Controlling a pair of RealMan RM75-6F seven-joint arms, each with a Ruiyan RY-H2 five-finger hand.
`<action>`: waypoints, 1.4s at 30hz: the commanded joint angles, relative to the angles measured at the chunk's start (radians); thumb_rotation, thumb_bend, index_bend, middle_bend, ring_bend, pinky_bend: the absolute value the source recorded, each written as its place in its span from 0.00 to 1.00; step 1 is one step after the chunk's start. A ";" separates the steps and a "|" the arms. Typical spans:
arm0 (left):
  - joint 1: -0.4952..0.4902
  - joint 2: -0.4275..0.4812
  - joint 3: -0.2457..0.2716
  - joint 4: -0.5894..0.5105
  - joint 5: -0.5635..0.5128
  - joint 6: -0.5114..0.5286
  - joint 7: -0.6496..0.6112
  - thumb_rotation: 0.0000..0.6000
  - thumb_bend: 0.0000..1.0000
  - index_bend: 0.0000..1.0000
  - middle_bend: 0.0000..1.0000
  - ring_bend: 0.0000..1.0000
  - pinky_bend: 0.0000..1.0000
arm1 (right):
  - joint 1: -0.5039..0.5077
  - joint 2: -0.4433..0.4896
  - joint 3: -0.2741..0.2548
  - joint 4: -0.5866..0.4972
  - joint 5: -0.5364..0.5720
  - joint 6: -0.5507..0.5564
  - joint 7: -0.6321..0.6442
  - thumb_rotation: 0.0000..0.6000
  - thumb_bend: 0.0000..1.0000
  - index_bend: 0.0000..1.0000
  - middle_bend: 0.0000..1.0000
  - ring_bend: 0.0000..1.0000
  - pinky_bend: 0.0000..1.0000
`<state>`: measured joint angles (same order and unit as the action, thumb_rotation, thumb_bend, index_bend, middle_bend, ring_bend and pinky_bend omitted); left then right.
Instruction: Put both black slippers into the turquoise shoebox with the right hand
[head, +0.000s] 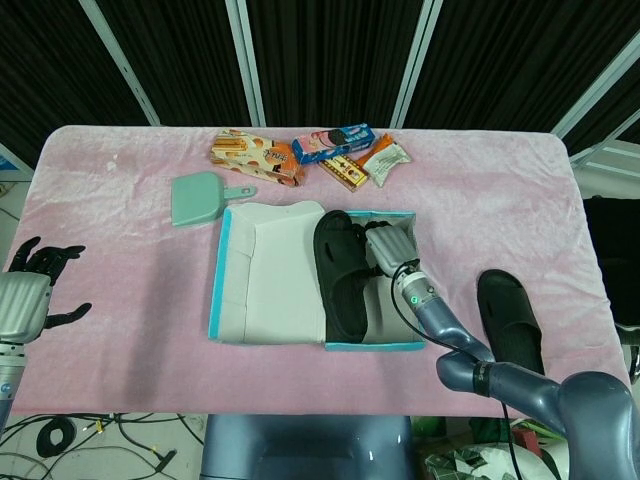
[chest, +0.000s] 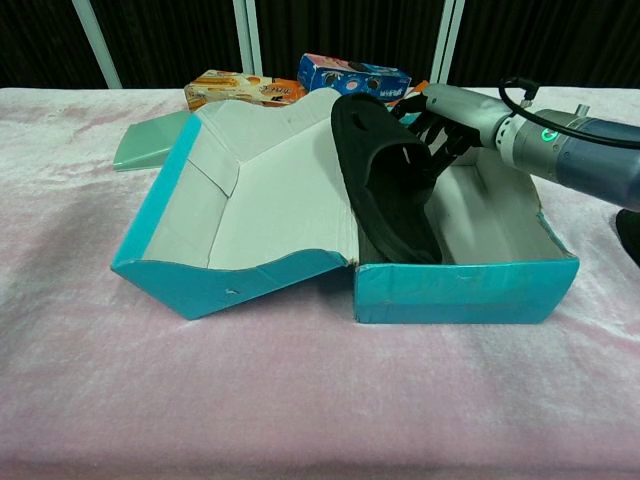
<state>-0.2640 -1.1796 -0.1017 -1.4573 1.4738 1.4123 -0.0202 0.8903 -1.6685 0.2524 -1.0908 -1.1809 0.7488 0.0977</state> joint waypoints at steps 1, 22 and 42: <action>0.000 0.001 -0.002 -0.003 -0.002 -0.001 0.001 1.00 0.00 0.20 0.30 0.22 0.10 | 0.013 0.036 -0.017 -0.042 0.003 -0.041 -0.046 1.00 0.12 0.58 0.61 0.28 0.23; 0.006 0.004 -0.004 -0.015 -0.006 0.005 0.011 1.00 0.00 0.20 0.30 0.22 0.10 | 0.060 0.050 -0.052 -0.045 0.105 -0.113 -0.228 1.00 0.07 0.56 0.56 0.22 0.15; 0.000 -0.004 -0.006 -0.008 0.011 0.012 0.011 1.00 0.00 0.20 0.29 0.22 0.10 | 0.041 0.247 -0.051 -0.385 0.402 0.053 -0.534 1.00 0.00 0.00 0.00 0.00 0.08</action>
<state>-0.2633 -1.1841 -0.1077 -1.4649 1.4847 1.4248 -0.0092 0.9382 -1.4578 0.2062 -1.4341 -0.7905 0.7770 -0.4124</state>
